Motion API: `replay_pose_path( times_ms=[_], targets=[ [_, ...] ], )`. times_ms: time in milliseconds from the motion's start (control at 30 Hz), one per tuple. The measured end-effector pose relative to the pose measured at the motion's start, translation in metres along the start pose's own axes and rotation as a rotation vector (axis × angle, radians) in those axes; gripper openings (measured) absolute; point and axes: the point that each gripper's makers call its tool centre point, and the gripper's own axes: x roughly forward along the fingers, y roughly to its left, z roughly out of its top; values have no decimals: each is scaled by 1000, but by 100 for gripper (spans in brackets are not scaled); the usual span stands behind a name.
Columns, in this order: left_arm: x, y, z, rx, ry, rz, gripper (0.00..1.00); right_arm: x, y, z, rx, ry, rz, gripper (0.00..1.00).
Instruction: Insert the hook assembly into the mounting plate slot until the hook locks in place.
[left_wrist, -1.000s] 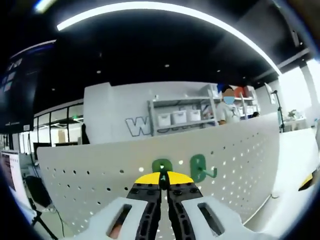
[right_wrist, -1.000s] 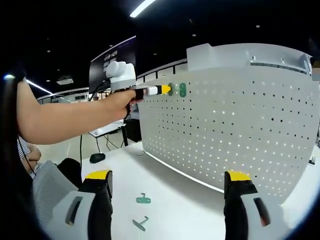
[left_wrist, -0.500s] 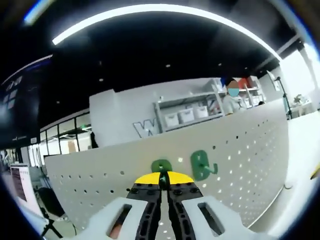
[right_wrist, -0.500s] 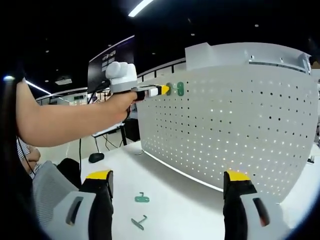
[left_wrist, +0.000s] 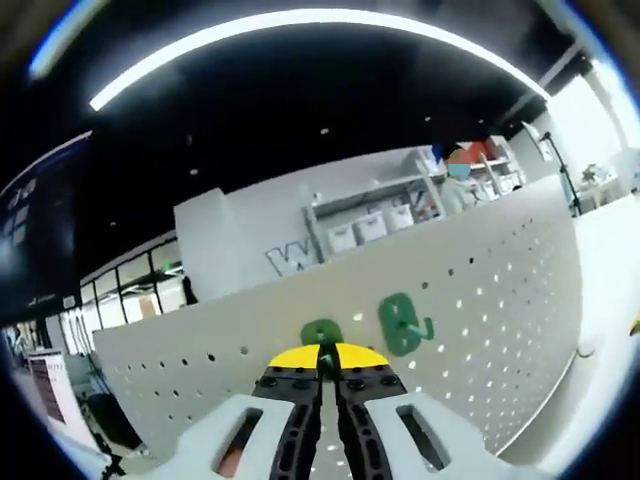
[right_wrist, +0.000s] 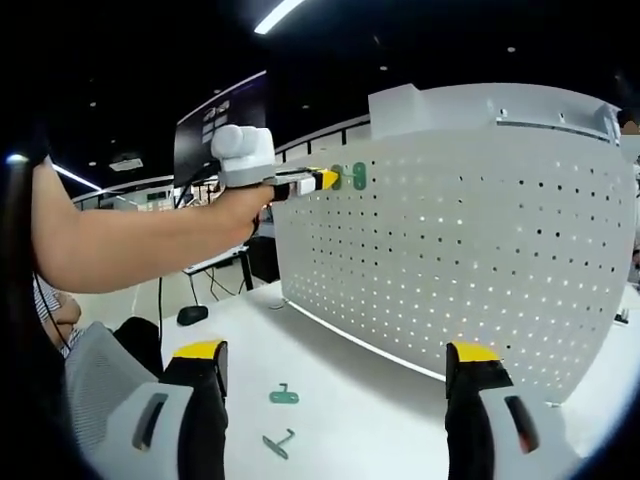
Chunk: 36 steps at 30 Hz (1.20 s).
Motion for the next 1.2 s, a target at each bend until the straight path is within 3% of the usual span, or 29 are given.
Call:
replay_pose_path(
  times_ms=[67,167,800,1200],
  targets=[
    [-1,1,0,-64,-5,-16,4,0,0,1,-2,-1,-1,88],
    [-3,-2,2,-14,-4,-20,4,0,1,0,-3,0,0,88],
    [-30,1,-2,-116,10,-20,26,1,7,2,-17,6,11,88],
    [-54,11,-12,-135,30,4,32,3,11,3,-23,5,25,87]
  ],
)
